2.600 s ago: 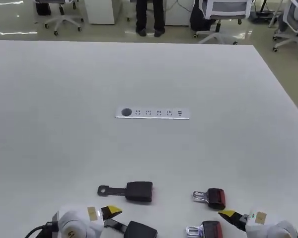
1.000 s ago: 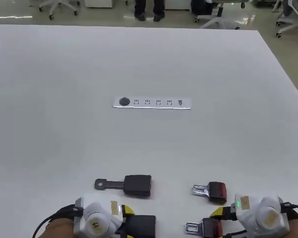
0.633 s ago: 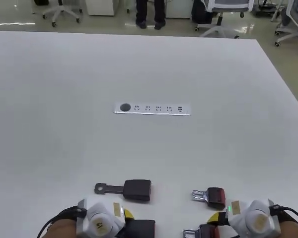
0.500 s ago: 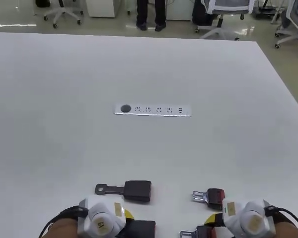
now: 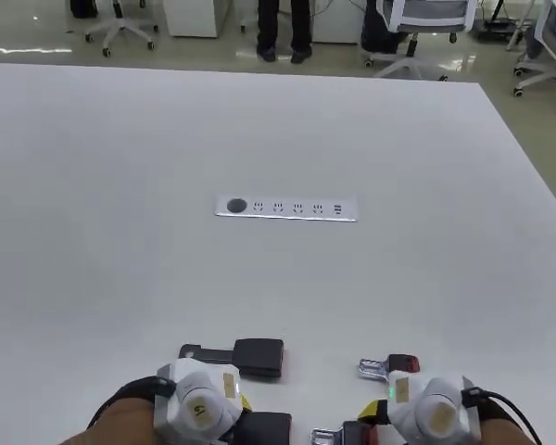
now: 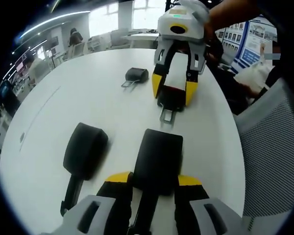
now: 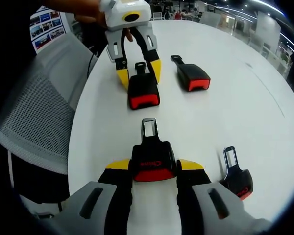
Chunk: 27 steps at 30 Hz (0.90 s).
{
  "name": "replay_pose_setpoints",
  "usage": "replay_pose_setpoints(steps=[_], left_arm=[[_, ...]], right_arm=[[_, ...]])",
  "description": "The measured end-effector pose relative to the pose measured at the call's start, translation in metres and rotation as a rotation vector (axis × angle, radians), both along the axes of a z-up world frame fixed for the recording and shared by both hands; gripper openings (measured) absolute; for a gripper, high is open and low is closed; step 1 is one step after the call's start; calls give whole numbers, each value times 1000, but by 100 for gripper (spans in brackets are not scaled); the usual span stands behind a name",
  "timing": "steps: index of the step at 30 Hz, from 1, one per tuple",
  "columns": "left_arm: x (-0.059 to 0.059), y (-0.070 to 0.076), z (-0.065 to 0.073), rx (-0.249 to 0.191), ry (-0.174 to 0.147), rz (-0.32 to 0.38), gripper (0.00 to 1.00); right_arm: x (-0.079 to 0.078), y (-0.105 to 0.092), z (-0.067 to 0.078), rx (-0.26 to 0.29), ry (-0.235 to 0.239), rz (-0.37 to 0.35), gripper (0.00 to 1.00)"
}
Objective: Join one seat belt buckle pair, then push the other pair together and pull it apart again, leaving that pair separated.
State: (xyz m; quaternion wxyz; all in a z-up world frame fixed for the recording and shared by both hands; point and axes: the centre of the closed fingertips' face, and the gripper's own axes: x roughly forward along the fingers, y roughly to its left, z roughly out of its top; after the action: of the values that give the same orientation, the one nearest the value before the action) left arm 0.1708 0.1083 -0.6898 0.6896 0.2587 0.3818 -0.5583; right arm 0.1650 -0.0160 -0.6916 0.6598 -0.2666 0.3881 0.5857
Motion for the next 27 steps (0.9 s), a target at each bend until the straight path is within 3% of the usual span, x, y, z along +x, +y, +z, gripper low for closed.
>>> replay_pose_setpoints(steps=[10, 16, 25, 27], left_arm=[[1, 2, -5, 13, -7, -15, 34], [1, 2, -6, 16, -3, -14, 34], [2, 1, -5, 19, -4, -17, 34], [1, 1, -6, 57, -15, -54, 34]], right_arm=[[-2, 12, -2, 14, -7, 11, 33], [-3, 29, -5, 33, -11, 25, 33], [0, 38, 2, 58, -10, 31, 33], [0, 37, 3, 56, -11, 39, 33]])
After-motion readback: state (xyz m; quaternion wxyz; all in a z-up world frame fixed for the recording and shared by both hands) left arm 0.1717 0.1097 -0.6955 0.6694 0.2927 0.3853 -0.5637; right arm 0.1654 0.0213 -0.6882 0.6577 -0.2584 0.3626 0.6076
